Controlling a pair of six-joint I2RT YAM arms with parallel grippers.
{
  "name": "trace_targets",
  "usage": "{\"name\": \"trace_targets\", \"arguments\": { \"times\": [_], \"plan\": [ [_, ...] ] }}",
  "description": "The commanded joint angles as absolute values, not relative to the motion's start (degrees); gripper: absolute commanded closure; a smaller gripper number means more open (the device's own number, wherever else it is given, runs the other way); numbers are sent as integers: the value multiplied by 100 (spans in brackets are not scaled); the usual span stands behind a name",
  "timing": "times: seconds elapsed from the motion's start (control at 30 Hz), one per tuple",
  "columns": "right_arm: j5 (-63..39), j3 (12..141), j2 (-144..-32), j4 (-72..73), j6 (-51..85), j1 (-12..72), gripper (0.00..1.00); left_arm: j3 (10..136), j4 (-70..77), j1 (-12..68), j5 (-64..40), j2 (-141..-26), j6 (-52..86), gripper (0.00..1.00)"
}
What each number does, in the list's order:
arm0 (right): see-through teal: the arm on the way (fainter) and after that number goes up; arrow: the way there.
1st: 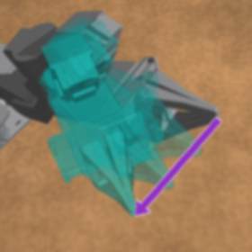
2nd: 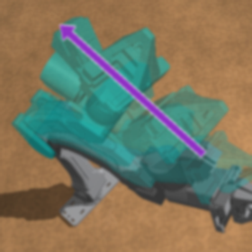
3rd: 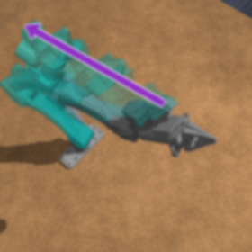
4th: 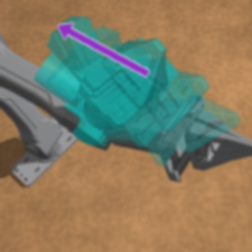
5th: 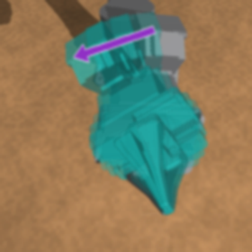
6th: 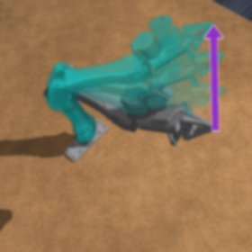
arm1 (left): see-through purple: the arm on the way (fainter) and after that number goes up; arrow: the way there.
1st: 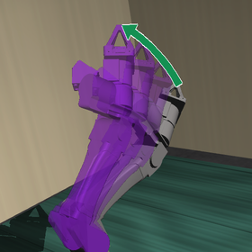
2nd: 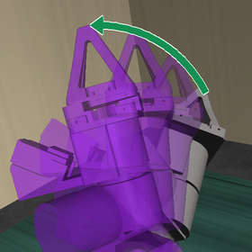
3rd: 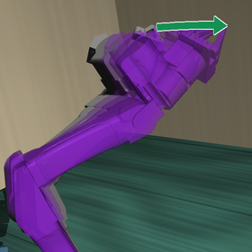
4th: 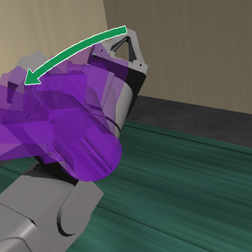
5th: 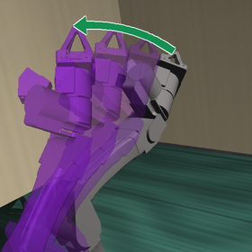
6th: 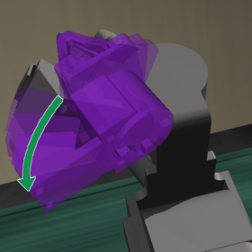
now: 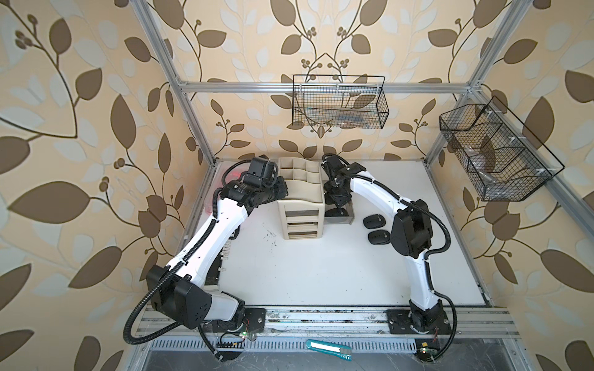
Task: Take the mice out of the drawer
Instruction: Pick up the mouse from the drawer.
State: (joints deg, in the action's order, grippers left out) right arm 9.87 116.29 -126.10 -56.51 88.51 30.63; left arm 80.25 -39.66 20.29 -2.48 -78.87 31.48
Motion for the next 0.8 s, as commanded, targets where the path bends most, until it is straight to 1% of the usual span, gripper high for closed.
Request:
{"name": "trace_targets", "arguments": {
  "times": [0.0, 0.07, 0.2, 0.33, 0.77],
  "plan": [
    [1183, 11977, -13075, -6321, 8934, 2963, 27, 7820, -4008, 2013, -459, -7997, 3645, 84],
    [1186, 12099, -13189, -6407, 8896, 2969, 27, 7807, -4008, 2013, -447, -7994, 3646, 84],
    [1186, 11998, -13208, -6394, 8845, 2973, 30, 7798, -3974, 2021, -455, -7999, 3654, 84],
    [1212, 11971, -13249, -6432, 8765, 2976, 36, 7807, -3938, 2030, -460, -8023, 3674, 85],
    [1197, 11918, -12829, -6079, 8616, 2985, 39, 7913, -3965, 2100, -404, -8147, 3661, 85]
  ]
}}
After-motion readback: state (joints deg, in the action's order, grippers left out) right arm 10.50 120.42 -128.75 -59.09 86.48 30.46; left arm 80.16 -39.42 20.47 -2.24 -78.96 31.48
